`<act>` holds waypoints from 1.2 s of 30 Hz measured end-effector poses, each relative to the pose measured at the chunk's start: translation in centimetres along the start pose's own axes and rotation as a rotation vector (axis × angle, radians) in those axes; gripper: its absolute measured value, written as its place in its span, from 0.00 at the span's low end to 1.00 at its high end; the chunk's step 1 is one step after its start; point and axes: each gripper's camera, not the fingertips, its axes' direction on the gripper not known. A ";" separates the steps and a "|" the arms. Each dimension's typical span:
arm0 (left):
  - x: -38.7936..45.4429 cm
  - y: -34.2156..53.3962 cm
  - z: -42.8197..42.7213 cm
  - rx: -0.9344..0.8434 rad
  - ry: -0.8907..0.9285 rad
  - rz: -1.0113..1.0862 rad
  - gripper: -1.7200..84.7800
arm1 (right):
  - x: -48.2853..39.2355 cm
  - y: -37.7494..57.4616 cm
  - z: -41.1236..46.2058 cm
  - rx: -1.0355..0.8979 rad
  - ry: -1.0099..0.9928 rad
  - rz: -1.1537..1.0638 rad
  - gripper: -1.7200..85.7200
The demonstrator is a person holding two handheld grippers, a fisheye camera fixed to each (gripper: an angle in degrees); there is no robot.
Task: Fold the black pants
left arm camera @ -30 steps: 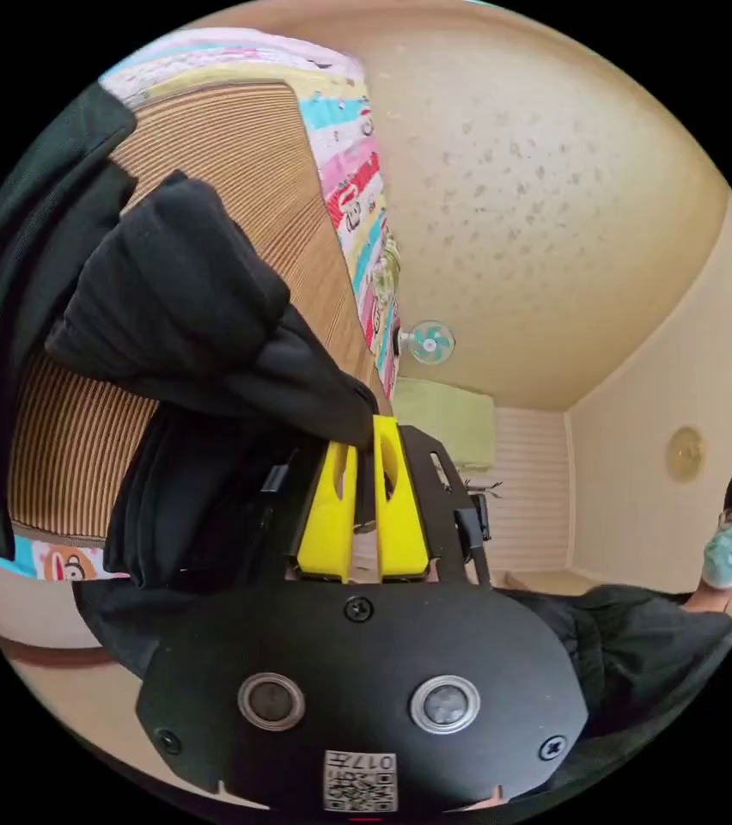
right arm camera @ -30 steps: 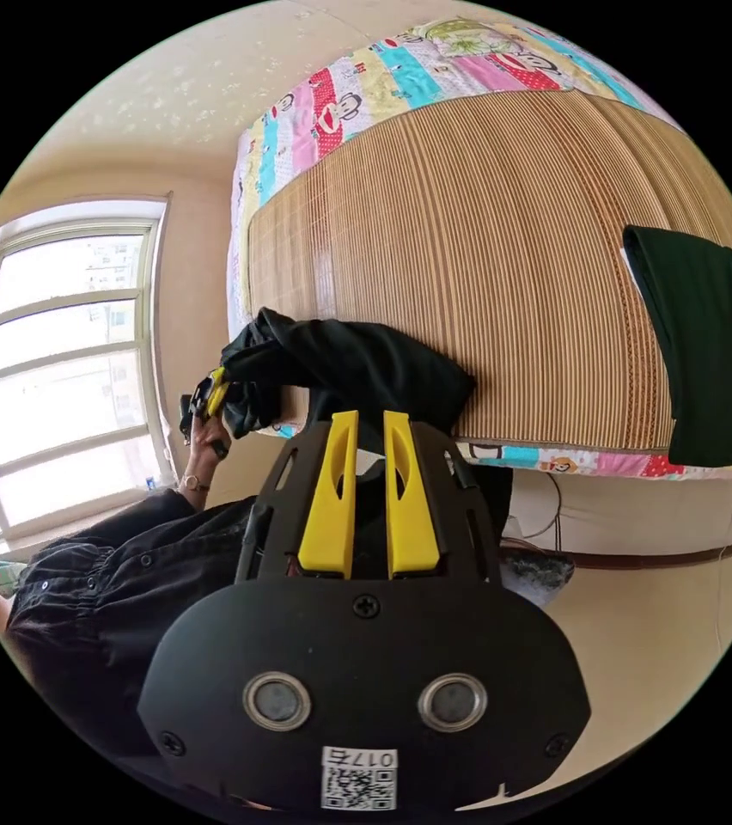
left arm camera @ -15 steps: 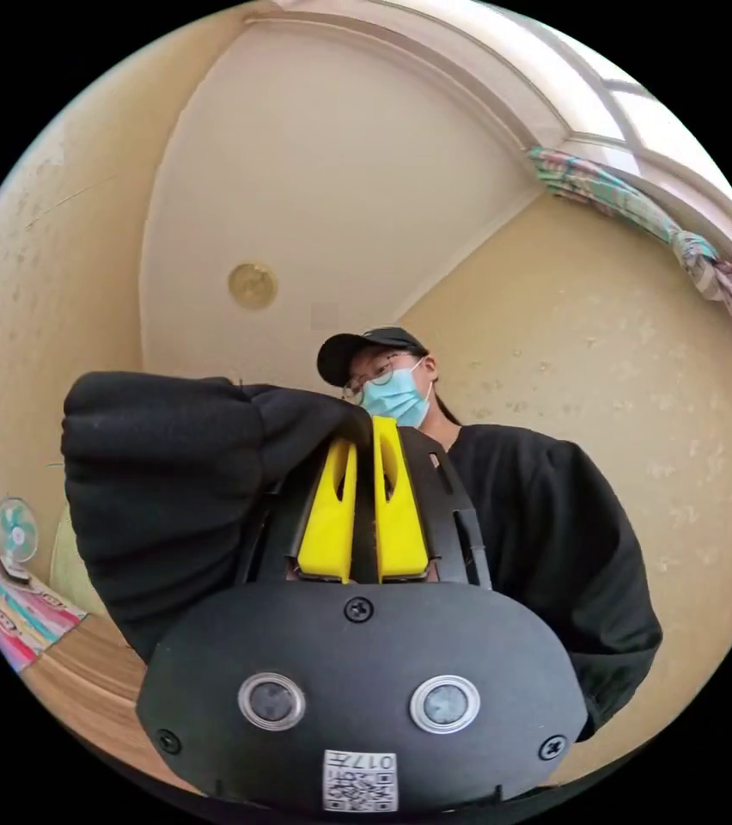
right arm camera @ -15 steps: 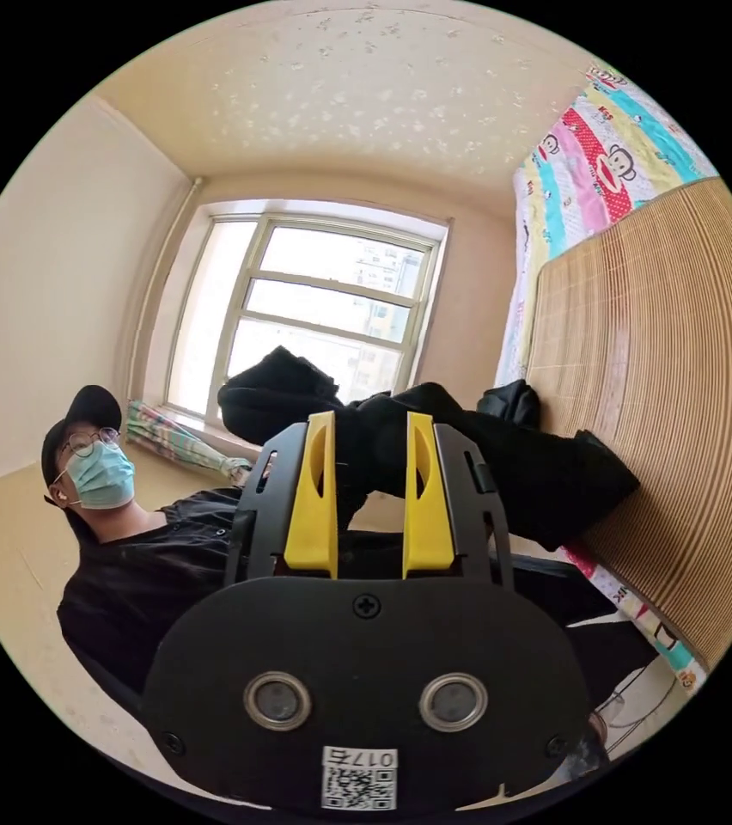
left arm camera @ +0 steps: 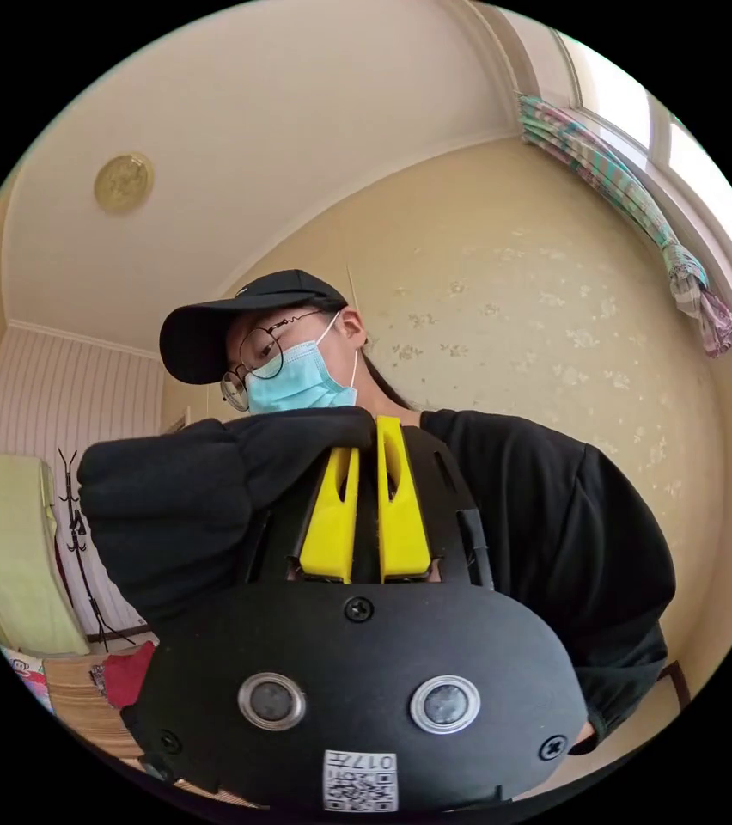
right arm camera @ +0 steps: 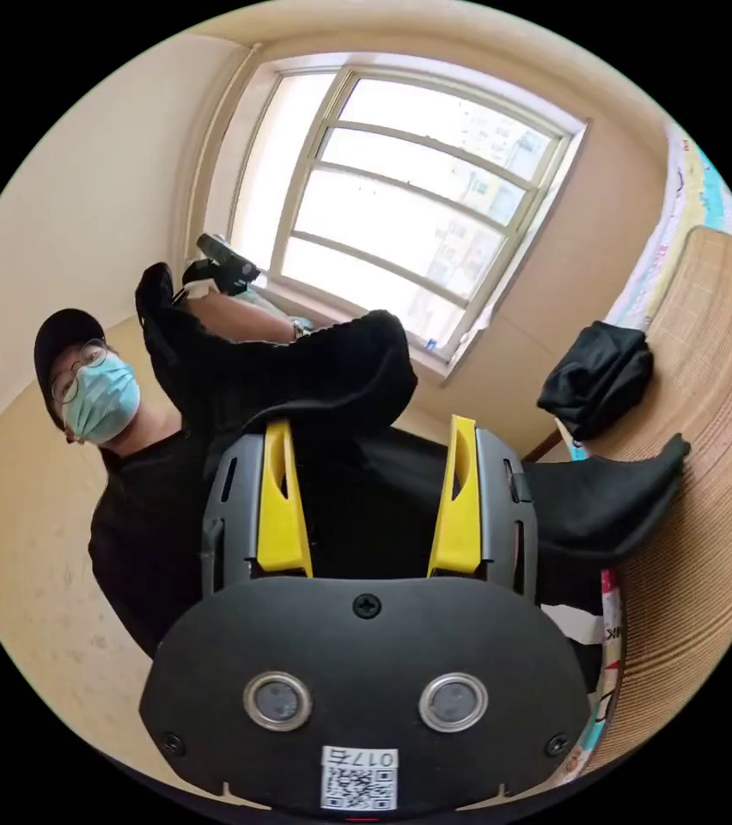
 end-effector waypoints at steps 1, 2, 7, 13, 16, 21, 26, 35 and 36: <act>-0.4 0.7 0.6 0.011 0.014 -0.004 0.06 | 0.0 1.0 1.5 0.010 0.050 -0.020 0.29; -0.7 1.3 1.1 0.026 0.019 -0.004 0.05 | 0.0 1.7 2.5 0.032 0.141 -0.026 0.28; -2.5 1.2 3.1 0.033 0.051 0.060 0.05 | -0.4 3.1 1.8 0.113 0.187 -0.063 0.26; -5.6 -1.3 3.3 0.061 0.106 0.181 0.05 | -4.5 0.6 2.6 0.119 0.019 -0.293 0.26; -7.5 -1.4 2.4 0.041 0.078 0.175 0.05 | -5.9 -0.5 2.1 0.207 -0.089 -0.392 0.18; -5.6 -0.9 -1.9 0.055 -0.154 0.137 0.05 | -9.9 4.6 -6.7 0.643 -0.066 -0.539 0.08; -0.9 -2.4 -3.3 -0.171 -0.766 0.015 0.05 | -25.5 7.6 -11.0 0.745 0.320 -0.796 0.07; -0.7 -6.5 -2.4 -0.204 -0.946 0.174 0.04 | -41.1 -0.4 -5.7 0.708 0.564 -0.980 0.06; -0.7 -7.2 -2.5 -0.209 -0.970 0.185 0.04 | -41.6 -1.1 -5.6 0.708 0.586 -0.972 0.06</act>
